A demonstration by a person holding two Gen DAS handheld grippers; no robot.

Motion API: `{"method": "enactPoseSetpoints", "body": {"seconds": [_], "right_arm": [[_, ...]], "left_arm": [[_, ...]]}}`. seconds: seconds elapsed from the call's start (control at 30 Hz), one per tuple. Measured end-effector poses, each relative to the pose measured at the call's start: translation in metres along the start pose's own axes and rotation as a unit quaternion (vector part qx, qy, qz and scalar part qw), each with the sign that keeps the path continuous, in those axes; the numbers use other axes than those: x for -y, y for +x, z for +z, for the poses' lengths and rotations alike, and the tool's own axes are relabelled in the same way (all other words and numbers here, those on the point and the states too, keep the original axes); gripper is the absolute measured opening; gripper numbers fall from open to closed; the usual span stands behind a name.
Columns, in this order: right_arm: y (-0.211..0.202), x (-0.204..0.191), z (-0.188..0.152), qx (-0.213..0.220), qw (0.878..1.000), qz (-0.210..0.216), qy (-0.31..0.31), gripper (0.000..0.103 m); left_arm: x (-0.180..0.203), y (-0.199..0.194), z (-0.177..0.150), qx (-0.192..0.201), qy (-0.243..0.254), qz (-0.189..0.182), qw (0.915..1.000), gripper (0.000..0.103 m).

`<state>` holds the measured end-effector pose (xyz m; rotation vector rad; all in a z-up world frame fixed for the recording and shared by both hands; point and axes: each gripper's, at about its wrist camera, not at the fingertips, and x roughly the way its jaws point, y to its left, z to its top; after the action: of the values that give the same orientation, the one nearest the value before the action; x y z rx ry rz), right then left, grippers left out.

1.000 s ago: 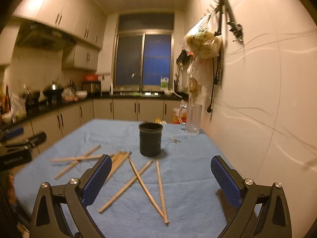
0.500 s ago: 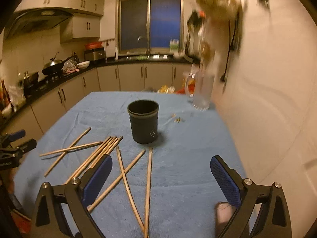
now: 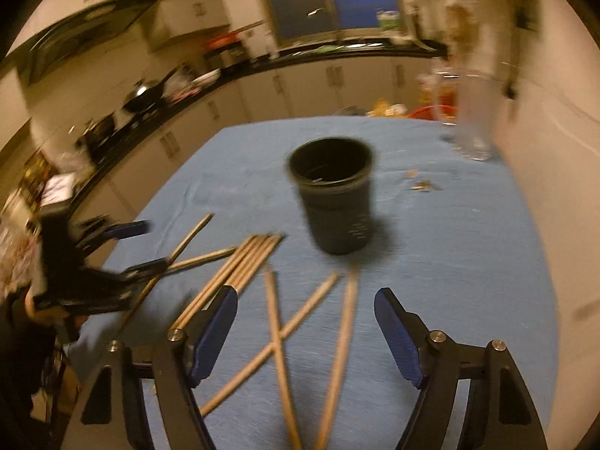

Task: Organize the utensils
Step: 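Close the left tool on one wooden chopstick while the right tool grasps another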

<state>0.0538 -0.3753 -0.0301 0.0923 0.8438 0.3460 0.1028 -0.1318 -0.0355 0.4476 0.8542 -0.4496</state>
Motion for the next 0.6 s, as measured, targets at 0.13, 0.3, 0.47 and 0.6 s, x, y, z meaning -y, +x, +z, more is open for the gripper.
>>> {"method": "enactPoseSetpoints", "body": {"seconds": [0.13, 0.3, 0.47, 0.6], "right_arm": [[0.031, -0.01, 0.0, -0.027, 0.999, 0.028, -0.012, 0.059], [0.059, -0.012, 0.002, -0.051, 0.998, 0.038, -0.018, 0.048], [0.08, -0.016, 0.009, -0.068, 0.996, 0.049, -0.023, 0.04], [0.096, -0.019, 0.014, -0.079, 0.995, 0.048, -0.03, 0.038]], "left_arm": [[0.002, 0.009, 0.004, -0.004, 0.003, -0.019, 0.9998, 0.064], [0.003, 0.03, 0.014, -0.03, 0.009, -0.041, 0.9987, 0.045], [-0.004, 0.04, 0.018, -0.042, -0.029, -0.08, 0.9955, 0.017], [-0.01, 0.037, 0.021, -0.044, -0.04, -0.082, 0.9948, 0.011]]}}
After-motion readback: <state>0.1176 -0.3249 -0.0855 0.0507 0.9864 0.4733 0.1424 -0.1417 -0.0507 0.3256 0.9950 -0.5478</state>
